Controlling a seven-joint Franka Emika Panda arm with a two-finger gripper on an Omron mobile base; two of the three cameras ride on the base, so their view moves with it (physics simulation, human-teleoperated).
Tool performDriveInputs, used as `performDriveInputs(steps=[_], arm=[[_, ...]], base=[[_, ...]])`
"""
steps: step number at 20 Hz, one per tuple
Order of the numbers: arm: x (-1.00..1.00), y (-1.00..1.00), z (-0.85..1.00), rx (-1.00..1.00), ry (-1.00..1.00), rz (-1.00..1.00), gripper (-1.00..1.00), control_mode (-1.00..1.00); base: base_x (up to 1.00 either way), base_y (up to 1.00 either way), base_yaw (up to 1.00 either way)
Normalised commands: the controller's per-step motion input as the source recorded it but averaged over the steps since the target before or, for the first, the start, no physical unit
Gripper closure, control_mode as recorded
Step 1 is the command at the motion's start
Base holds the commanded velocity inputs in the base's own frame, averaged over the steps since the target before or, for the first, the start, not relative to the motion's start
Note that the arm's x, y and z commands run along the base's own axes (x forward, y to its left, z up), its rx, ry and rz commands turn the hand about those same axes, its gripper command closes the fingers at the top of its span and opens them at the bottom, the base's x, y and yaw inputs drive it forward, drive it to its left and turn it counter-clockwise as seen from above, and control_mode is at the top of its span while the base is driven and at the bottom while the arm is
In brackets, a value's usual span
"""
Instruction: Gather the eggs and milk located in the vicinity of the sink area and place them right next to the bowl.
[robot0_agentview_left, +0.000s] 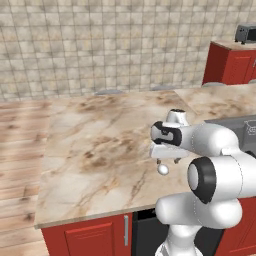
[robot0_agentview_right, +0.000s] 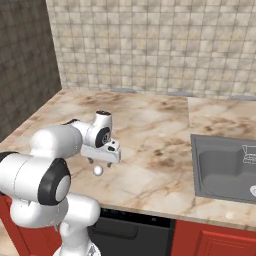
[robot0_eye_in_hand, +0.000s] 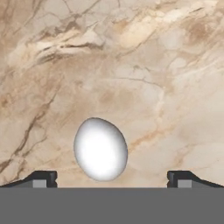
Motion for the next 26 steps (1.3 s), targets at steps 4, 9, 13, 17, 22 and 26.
performDriveInputs(steps=[4, 9, 13, 17, 22, 26], arm=[[-0.03, -0.09, -0.03, 0.0, 0.0, 0.01, -1.0, -1.0], [-0.04, 0.05, 0.0, 0.0, 0.0, 0.04, -1.0, -1.0], [0.0, 0.32, 0.0, 0.0, 0.0, 0.07, -1.0, -1.0], [-0.02, 0.23, 0.0, 0.0, -0.03, 0.04, -1.0, -1.0], [0.0, -0.05, -0.11, 0.0, -0.01, 0.0, -1.0, -1.0], [-0.01, -0.1, -0.31, 0.0, 0.0, 0.0, -1.0, -1.0]], base=[[0.0, 0.0, 0.0], [0.0, 0.0, 0.0], [0.0, 0.0, 0.0], [0.0, 0.0, 0.0], [0.0, 0.0, 0.0], [0.0, 0.0, 0.0]])
